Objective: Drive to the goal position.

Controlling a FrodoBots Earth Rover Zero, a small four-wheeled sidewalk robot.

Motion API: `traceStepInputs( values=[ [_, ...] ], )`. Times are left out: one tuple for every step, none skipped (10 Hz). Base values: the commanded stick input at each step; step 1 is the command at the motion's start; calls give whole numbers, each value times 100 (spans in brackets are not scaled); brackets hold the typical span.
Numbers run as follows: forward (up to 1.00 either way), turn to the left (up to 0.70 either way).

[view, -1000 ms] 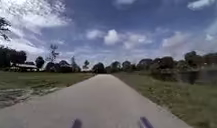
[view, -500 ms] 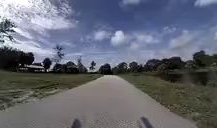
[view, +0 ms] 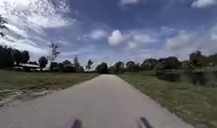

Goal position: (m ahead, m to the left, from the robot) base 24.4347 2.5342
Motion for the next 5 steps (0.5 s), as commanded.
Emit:
traceStepInputs(
  values=[
    [69,3],
    [69,3],
    [69,15],
    [69,33],
    [69,34]
  ],
)
